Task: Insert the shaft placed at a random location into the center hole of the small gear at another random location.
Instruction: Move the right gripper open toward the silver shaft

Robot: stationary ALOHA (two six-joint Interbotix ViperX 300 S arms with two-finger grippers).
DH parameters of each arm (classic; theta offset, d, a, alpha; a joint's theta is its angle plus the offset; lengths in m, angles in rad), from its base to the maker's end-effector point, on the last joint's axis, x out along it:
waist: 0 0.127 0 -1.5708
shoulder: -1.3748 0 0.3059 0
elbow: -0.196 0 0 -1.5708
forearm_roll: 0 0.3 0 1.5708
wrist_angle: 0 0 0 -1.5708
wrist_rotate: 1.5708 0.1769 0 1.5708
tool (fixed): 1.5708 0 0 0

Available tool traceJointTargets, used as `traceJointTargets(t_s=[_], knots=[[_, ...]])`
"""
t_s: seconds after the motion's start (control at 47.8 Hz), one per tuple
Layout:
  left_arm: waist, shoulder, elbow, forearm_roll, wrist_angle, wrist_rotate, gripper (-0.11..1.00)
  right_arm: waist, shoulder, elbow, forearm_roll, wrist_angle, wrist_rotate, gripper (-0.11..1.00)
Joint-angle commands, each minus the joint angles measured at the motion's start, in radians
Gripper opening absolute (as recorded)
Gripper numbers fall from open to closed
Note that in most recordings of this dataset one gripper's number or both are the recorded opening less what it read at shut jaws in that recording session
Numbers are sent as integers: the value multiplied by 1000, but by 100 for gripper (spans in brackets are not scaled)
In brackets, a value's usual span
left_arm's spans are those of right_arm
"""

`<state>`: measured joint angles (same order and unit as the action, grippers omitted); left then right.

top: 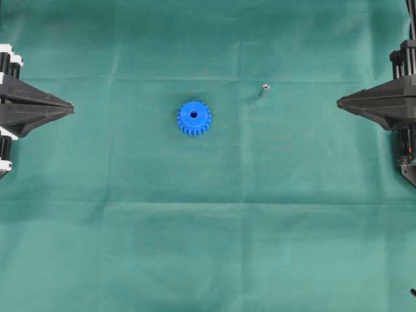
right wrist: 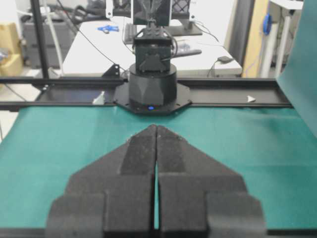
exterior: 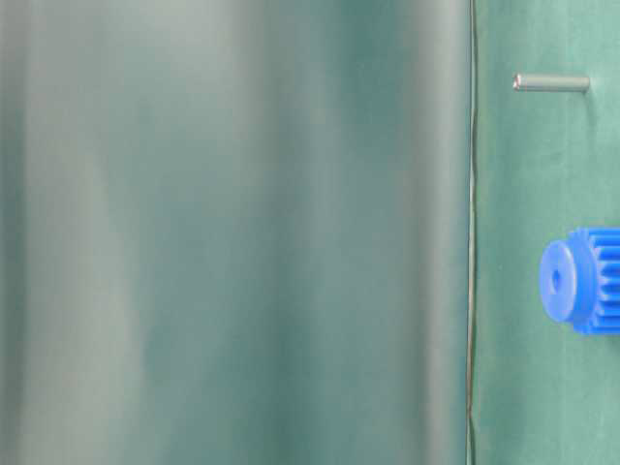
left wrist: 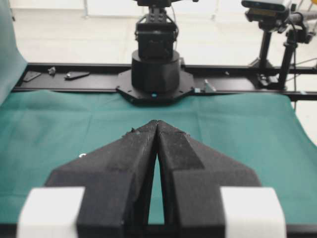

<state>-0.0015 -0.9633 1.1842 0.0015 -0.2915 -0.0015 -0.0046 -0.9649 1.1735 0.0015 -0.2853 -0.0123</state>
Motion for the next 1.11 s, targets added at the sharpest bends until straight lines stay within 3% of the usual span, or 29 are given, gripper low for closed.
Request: traceJointTargets(t_s=[0.0, 0.188, 0.565, 0.669, 0.899, 1.087], knots=[[-9, 9, -34, 11, 5, -9, 0, -14, 14, -12, -2, -9, -3, 1], [-9, 8, -32, 12, 15, -8, 0, -72, 54, -28, -3, 44, 0, 1], [-9, 6, -32, 15, 18, 0, 0, -149, 193, -12, -3, 26, -3, 3], [-9, 6, -31, 15, 20, 0, 0, -183, 278, -9, -2, 5, -3, 24], [-9, 6, -31, 15, 20, 0, 0, -239, 518, -14, -3, -141, -23, 88], [-9, 6, -29, 15, 20, 0, 0, -267, 690, -34, 0, -244, -31, 85]])
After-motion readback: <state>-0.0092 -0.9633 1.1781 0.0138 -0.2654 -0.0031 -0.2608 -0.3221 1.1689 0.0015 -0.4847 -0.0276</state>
